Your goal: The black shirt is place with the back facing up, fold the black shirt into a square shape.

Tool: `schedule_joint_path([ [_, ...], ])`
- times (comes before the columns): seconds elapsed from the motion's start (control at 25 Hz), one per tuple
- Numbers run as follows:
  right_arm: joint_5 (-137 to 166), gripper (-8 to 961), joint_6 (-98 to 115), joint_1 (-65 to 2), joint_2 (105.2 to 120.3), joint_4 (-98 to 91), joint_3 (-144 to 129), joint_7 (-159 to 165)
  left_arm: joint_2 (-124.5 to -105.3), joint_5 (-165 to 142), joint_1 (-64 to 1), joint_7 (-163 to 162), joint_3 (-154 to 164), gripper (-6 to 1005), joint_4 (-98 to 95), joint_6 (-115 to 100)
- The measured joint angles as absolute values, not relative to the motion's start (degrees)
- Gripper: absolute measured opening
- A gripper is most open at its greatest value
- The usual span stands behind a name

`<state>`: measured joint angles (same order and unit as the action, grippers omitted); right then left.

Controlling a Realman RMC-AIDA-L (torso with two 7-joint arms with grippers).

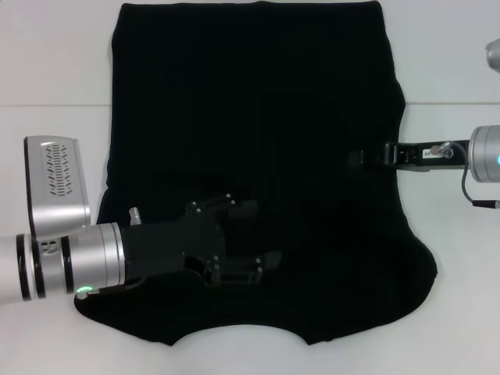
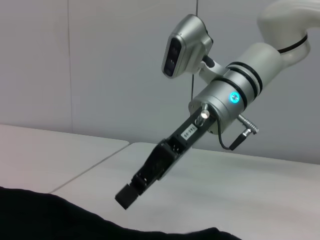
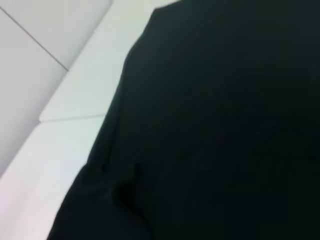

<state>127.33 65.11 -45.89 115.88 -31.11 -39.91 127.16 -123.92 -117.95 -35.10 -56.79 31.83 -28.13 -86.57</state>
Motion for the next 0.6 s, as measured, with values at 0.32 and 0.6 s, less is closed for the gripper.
schedule_joint_path([
  [0.32, 124.6, 323, 68.0, -43.8, 114.12, -31.6, -39.9, 127.3, -123.92, -117.5, -35.0, -57.1, 31.8, 875, -28.0, -86.5],
  [0.6, 124.9, 656, 72.1, -40.0, 111.36, -31.2, -40.0, 127.8, -123.92, -117.8, -34.4, -61.8, 32.0, 874, -30.2, -87.1],
])
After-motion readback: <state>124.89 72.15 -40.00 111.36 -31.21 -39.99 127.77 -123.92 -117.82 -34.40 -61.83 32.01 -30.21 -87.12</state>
